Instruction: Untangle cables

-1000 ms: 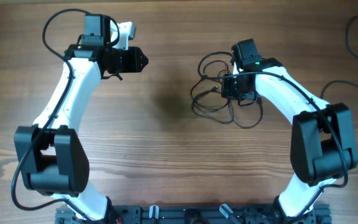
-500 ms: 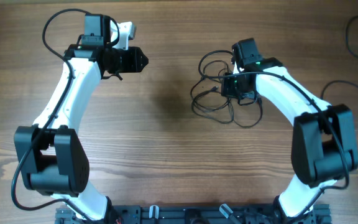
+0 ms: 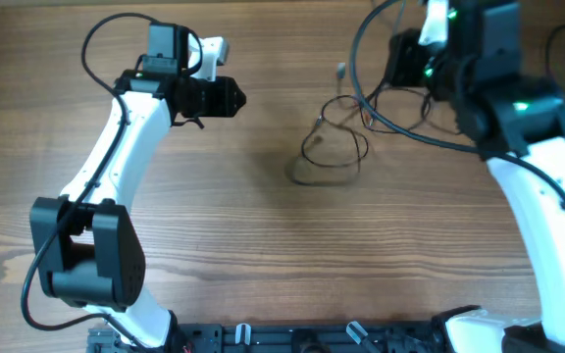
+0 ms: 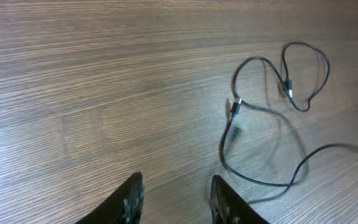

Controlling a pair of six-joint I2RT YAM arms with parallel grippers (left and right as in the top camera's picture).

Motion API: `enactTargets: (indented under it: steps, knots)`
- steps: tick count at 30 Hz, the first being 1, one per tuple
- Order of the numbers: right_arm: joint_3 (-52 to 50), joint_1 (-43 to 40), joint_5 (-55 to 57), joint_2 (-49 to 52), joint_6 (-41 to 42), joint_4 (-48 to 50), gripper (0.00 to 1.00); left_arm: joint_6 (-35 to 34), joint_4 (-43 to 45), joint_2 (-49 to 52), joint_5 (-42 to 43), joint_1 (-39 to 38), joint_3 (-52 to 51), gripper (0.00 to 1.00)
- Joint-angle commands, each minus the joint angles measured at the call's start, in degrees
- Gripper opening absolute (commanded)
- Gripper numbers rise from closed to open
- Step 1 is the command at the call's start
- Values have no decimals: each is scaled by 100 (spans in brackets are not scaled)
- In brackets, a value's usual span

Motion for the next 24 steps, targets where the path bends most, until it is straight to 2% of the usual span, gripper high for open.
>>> enactTargets:
  steps: [1,7,12,18,21,24]
  knots:
    - [789,13,223,-96,-350,-98,4,70,0,-151,74,-103,-37,37]
    - [1827,-39,227,-96,-396,-68,4,66,-2,-151,74,-105,-37,36]
    - [2660,-437,328,-96,-457,-356,4,44,-11,-151,74,-105,-37,36]
    - [2793,-927,925,-96,-824,-651,4,48,-20,-151,74,-105,-37,36]
    - [2789,-927,22,-72,-1703,-796,4,48,-9,-151,74,-105,-37,36]
    - [2787,-927,-887,17,-1722,-1130,4,46,68,-151,74,-105,-37,36]
